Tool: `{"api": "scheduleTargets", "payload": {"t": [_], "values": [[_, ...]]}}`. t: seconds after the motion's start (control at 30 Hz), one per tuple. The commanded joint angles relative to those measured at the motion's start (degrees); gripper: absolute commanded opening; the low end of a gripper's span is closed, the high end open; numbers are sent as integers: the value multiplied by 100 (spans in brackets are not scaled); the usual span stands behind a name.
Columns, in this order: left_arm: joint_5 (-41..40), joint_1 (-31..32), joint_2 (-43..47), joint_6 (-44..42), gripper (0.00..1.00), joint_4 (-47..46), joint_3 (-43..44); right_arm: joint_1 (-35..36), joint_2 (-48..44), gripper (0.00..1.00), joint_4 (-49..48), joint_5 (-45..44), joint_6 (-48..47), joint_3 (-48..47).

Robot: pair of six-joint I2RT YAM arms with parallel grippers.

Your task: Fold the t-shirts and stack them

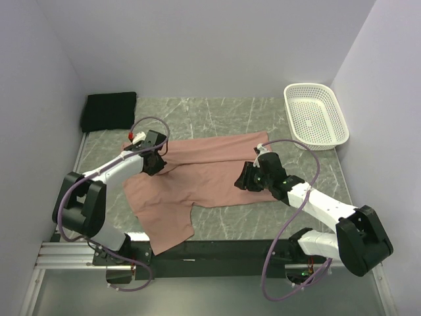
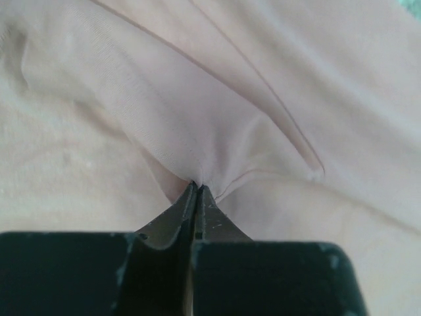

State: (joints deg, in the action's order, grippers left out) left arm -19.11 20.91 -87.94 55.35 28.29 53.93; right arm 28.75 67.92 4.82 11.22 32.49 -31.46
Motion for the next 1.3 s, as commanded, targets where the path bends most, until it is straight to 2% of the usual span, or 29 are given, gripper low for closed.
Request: {"api": "scheduleTargets", "payload": {"t": [0.0, 0.47, 0.77, 0.87, 0.9, 1.0, 1.27], "values": [[197, 150, 330, 195, 5, 317, 162, 51, -174, 46, -34, -103, -120, 17], [707, 748, 787, 634, 13, 695, -49, 51, -130, 46, -16, 38, -261, -27], [917, 863, 901, 723, 28, 414, -260, 78, 28, 46, -157, 310, -261, -70], [744, 845, 1121, 714, 38, 449, -269, 139, 151, 46, -332, 556, -165, -193], [664, 845, 1208, 688, 45, 484, -278, 200, 212, 46, -402, 635, -60, -246], [462, 565, 1560, 547, 54, 563, -400, 446, 598, 46, -875, 916, 256, -518], [988, -1412, 2632, -120, 70, 168, -1586, 1158, 2451, 46, -1448, 1128, 934, -1985]]}}
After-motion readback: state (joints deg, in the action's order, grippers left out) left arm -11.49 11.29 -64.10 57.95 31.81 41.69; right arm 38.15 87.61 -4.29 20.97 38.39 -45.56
